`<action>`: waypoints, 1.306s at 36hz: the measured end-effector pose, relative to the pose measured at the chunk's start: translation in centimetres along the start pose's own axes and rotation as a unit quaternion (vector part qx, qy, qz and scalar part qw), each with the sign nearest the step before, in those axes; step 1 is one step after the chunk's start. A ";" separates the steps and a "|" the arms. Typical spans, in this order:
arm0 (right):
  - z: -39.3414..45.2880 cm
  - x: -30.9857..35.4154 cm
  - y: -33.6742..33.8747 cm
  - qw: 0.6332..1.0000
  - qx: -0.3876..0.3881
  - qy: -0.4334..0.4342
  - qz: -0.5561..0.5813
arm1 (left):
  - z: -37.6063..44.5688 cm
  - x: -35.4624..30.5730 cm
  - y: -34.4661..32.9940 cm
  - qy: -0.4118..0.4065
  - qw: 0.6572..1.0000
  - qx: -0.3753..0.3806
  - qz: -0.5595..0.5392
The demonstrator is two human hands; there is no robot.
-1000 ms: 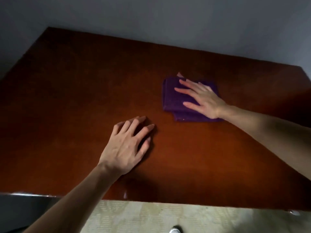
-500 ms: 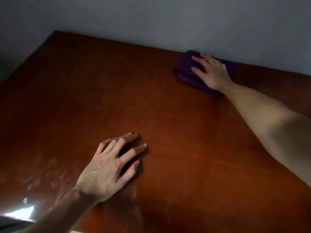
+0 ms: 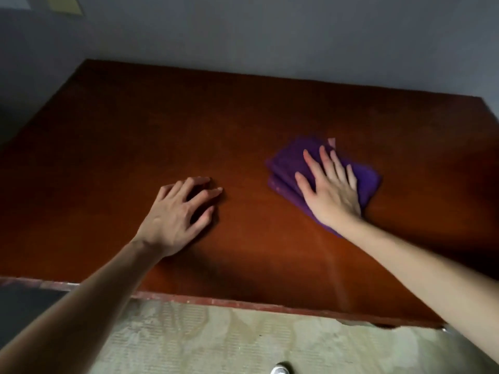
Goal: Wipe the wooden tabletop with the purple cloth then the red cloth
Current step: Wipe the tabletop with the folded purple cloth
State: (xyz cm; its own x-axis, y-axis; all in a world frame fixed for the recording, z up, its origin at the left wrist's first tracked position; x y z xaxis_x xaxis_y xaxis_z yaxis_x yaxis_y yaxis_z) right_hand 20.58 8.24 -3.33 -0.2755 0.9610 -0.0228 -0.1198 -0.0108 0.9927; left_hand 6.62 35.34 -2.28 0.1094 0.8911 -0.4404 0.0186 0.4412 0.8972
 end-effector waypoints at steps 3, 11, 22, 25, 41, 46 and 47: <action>-6.7 0.0 0.6 0.999 -0.001 0.030 -0.009 | -0.3 -0.4 -0.1 0.005 0.999 -0.001 0.036; -16.1 -2.0 1.8 0.983 0.034 0.181 -0.016 | 0.3 -4.9 -0.7 0.032 0.995 -0.096 0.002; -6.5 -6.0 1.3 0.950 0.080 0.301 -0.003 | 4.8 -12.7 -6.0 0.008 0.989 -0.111 -0.099; -1.9 -7.6 0.8 0.952 0.063 0.301 -0.014 | 5.0 -12.9 -6.6 0.013 0.992 -0.095 -0.082; 21.5 -14.6 -1.8 0.978 0.048 0.202 -0.003 | 6.5 -13.9 -8.1 -0.049 0.996 0.044 -0.063; 25.1 -16.3 -2.0 0.993 0.034 0.109 0.014 | 6.7 -13.7 -8.3 -0.042 0.996 0.054 -0.060; 25.3 -16.5 -1.9 0.995 0.035 0.095 0.017 | 6.7 -13.7 -8.3 -0.042 0.996 0.054 -0.058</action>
State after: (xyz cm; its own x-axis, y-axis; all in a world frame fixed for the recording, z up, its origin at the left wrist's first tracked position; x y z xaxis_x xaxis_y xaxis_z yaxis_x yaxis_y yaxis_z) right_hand 49.48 -0.60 -1.88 -0.4541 0.8909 -0.0035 -0.0428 -0.0179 0.9989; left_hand 11.67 18.79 -3.45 0.1833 0.8209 -0.5408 0.1415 0.5224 0.8409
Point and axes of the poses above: each hand's wrist, its own z-axis towards the middle knuckle, its own y-axis out of the back of the hand, x = y × z, the point moved 7 cm from there along z, towards the middle knuckle, and after that the axes turned 14 degrees about -z, right-handed, at the moved point
